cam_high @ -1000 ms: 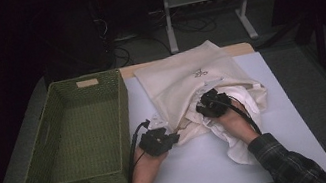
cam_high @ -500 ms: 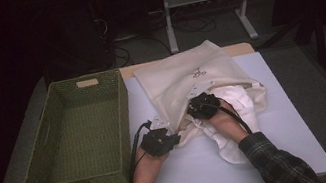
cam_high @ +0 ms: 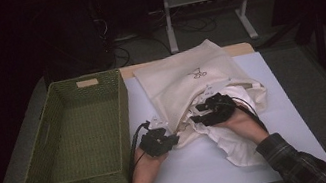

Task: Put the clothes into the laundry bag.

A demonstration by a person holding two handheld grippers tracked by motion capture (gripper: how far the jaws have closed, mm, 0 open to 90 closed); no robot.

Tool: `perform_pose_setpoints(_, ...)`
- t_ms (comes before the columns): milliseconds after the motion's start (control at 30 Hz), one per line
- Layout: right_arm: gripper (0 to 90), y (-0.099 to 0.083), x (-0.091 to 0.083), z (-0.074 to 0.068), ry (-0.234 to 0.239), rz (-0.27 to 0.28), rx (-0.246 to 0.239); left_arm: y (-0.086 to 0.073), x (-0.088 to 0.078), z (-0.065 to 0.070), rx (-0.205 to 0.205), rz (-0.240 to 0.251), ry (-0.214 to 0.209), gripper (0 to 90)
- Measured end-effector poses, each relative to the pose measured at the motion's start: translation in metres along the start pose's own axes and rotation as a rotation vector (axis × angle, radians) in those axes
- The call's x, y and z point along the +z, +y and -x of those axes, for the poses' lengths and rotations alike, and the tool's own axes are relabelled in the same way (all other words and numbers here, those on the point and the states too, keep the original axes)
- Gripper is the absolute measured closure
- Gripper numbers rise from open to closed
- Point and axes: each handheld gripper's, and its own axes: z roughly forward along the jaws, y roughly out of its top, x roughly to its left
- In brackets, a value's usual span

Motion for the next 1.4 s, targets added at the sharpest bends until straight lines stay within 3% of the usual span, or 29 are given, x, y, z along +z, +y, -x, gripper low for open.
perform_pose_setpoints(67,48.3,-0.002,-0.006,0.000,0.004,-0.001,0.002,0.000,0.000,0.000,0.000,0.000,0.000,85.9)
perform_pose_setpoints(100,46.9,-0.007,-0.022,0.000,0.001,0.003,-0.003,0.000,0.000,0.000,-0.003,0.000,-0.001,85.9)
perform_pose_setpoints(167,46.0,-0.012,-0.035,0.002,0.007,0.015,0.007,0.000,0.000,-0.001,-0.006,-0.002,-0.002,85.9)
perform_pose_setpoints(367,42.1,-0.036,-0.080,0.008,-0.040,0.030,0.037,0.000,0.001,-0.001,-0.004,-0.007,-0.001,85.7)
perform_pose_setpoints(533,40.1,-0.066,-0.105,0.007,-0.069,0.016,0.065,0.000,0.001,-0.001,-0.002,-0.013,0.000,85.6)
perform_pose_setpoints(733,37.2,-0.098,-0.119,0.002,-0.094,-0.023,0.090,-0.001,0.001,-0.002,-0.002,-0.017,-0.002,85.7)
perform_pose_setpoints(967,31.6,-0.129,-0.121,-0.006,-0.095,-0.087,0.137,-0.001,0.002,-0.002,-0.001,-0.018,-0.001,85.7)
perform_pose_setpoints(1167,29.9,-0.140,-0.119,-0.010,-0.090,-0.115,0.159,-0.001,0.003,-0.002,0.001,-0.022,0.000,85.7)
perform_pose_setpoints(1233,35.2,-0.139,-0.115,-0.009,-0.094,-0.111,0.156,-0.001,0.004,-0.002,0.002,-0.026,0.000,85.7)
perform_pose_setpoints(1333,62.8,-0.136,-0.110,-0.010,-0.100,-0.117,0.116,-0.002,0.004,-0.002,0.002,-0.026,0.001,85.7)
perform_pose_setpoints(1400,75.4,-0.133,-0.110,-0.008,-0.108,-0.095,0.113,-0.002,0.004,-0.002,0.002,-0.027,0.003,85.7)
